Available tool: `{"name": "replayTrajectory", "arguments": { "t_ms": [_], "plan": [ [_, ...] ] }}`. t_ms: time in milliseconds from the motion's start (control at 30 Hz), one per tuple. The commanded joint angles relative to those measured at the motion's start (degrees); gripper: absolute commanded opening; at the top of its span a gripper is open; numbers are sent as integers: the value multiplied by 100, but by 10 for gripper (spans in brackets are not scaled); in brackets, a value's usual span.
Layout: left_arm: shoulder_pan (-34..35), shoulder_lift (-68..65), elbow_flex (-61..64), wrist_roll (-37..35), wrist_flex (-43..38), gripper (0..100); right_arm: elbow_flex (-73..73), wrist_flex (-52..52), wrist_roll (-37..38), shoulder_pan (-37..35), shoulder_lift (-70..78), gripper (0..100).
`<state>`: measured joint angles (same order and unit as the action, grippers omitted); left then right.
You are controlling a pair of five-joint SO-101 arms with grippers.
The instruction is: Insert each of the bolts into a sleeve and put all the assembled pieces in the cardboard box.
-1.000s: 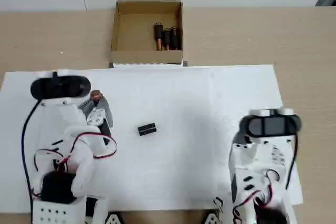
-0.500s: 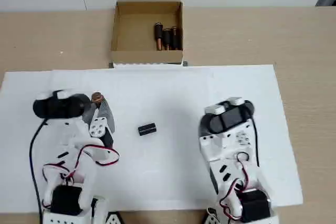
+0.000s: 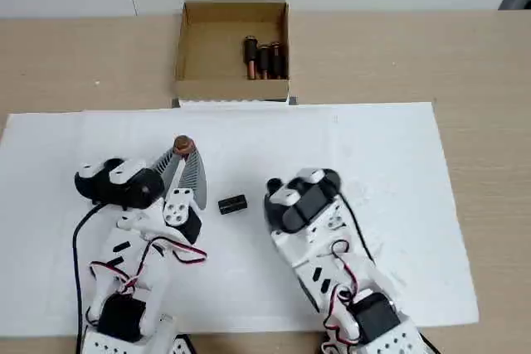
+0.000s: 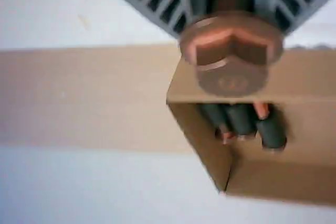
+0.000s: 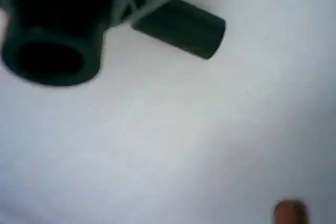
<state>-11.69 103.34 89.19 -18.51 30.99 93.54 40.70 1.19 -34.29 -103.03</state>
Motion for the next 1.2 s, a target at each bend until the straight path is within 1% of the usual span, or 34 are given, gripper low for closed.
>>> {"name": "replayTrajectory", "arguments": {
  "t_ms": [0, 67, 167, 300, 500, 800, 933, 1000, 1167],
  "plan": [
    [-105, 70, -40, -404, -334, 5, 26, -163, 9, -259, -84, 3],
    [-229, 79, -48, -765, -334, 5, 123, -163, 44, -338, -84, 3],
    [-448, 79, -57, -1090, -325, 5, 281, -365, 422, -418, -84, 3],
    [-738, 79, -75, -1248, -334, 5, 290, -831, 738, -462, -84, 3],
    [-941, 79, -171, -1600, -334, 5, 290, -910, 1134, -699, -84, 3],
    [-1002, 70, -620, -1574, -334, 5, 290, -857, 1134, -664, -31, 3],
    [-993, 62, -866, -1530, -334, 5, 290, -488, 1143, -681, -57, 3],
    [-1011, 62, -910, -1415, -308, 5, 290, -435, 1143, -690, -84, 3],
    [-1037, 62, -884, -1433, -308, 5, 290, -488, 1143, -699, -84, 3]
  ]
}}
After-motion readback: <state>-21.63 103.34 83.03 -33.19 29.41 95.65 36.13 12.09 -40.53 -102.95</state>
